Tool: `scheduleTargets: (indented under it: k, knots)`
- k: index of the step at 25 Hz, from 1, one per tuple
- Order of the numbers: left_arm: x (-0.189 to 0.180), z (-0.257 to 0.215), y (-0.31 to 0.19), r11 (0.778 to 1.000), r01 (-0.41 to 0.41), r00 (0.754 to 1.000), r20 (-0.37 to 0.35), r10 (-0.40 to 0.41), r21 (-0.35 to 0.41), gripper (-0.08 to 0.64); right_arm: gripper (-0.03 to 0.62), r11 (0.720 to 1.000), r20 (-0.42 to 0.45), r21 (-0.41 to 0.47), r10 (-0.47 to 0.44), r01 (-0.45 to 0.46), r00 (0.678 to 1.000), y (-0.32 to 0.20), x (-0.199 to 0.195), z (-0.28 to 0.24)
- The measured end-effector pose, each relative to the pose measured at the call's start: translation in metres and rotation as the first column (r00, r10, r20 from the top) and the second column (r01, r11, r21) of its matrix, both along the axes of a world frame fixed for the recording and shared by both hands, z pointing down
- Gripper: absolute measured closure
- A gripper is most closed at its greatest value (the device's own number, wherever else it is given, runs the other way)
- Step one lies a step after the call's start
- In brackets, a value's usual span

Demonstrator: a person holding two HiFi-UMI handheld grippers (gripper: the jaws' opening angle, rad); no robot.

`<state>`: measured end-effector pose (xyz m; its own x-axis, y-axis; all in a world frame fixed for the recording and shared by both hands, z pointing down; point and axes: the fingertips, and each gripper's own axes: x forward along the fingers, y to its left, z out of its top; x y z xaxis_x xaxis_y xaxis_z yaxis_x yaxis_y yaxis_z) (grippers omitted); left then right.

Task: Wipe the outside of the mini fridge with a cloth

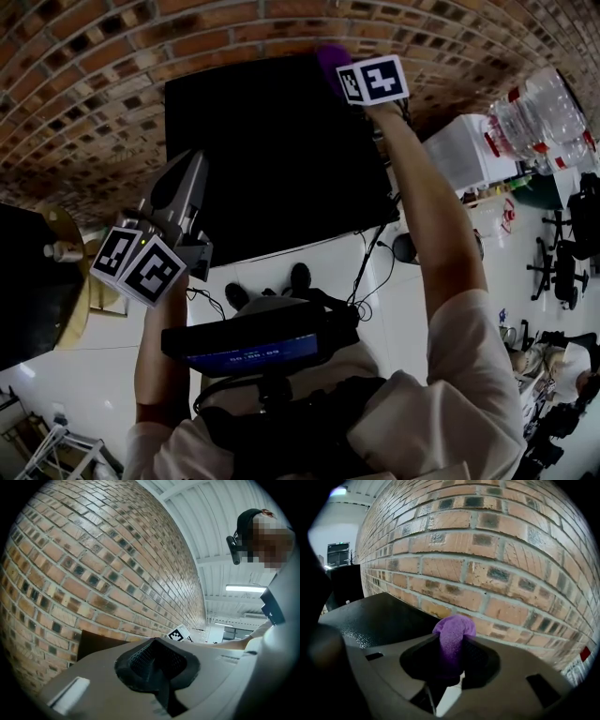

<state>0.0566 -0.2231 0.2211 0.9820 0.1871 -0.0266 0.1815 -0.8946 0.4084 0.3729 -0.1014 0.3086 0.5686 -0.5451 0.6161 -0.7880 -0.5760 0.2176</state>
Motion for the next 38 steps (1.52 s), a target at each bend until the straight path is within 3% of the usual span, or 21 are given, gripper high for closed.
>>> scheduleTargets:
  k: [8,16,24,29,38]
  knots:
    - [-0.003,0.002,0.006,1.000,-0.012,1.000,0.000,0.012,-0.008,0.554,0.462,0.995,-0.057,-0.059,0.080,-0.084,0.995,0.037,0.010,-0.007]
    - [-0.016,0.005,0.000,1.000,-0.022,1.000,0.001,0.022,-0.022,0.554,0.462,0.994,-0.111,-0.047,0.097,-0.103,0.989,0.048,-0.006,-0.031]
    - [-0.029,0.007,-0.012,0.999,-0.040,0.999,-0.009,0.039,-0.034,0.554,0.462,0.997,-0.205,-0.062,0.037,-0.051,0.978,0.030,-0.043,-0.067]
    - [-0.035,0.010,-0.022,0.998,-0.046,0.999,-0.011,0.045,-0.043,0.554,0.462,0.995,-0.289,-0.088,-0.068,0.044,0.955,0.012,-0.084,-0.094]
    - [-0.042,0.012,-0.034,0.997,-0.059,0.998,-0.015,0.058,-0.044,0.554,0.462,0.982,-0.279,-0.054,-0.191,0.183,0.941,-0.035,-0.156,-0.106]
